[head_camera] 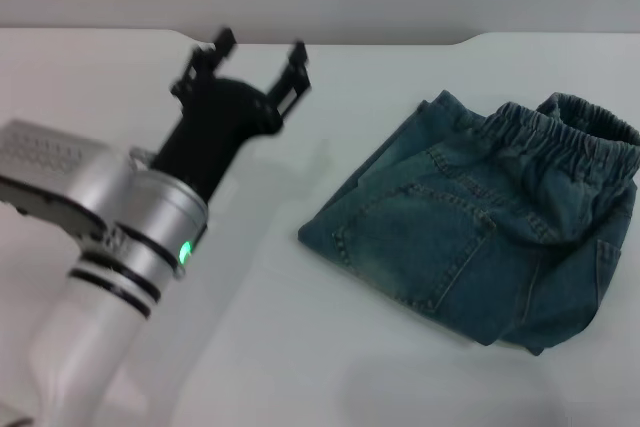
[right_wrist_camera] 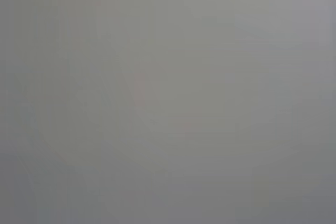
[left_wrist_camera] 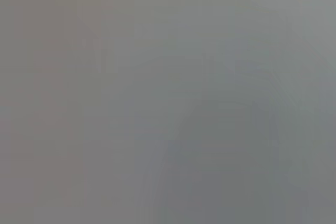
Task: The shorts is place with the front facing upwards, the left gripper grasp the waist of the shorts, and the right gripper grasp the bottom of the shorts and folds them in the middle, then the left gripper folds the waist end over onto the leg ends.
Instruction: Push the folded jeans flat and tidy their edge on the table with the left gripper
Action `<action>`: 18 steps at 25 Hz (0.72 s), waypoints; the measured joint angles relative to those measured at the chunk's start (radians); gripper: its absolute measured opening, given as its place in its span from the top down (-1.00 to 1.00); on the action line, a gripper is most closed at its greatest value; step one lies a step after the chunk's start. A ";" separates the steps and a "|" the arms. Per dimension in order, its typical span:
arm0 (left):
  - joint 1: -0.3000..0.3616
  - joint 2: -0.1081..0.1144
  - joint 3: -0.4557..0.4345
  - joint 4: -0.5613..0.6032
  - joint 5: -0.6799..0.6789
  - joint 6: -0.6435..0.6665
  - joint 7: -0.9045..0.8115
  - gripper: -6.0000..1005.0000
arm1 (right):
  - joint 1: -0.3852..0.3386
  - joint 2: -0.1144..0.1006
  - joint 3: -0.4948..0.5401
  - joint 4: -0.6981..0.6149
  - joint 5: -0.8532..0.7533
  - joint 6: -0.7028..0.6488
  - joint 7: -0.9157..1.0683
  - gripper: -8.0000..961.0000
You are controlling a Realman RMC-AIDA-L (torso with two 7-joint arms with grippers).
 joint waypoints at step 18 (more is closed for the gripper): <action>-0.056 -0.011 0.338 0.028 0.065 -0.053 -0.077 -0.33 | -0.086 0.001 -0.130 -0.055 0.276 -0.156 0.035 0.98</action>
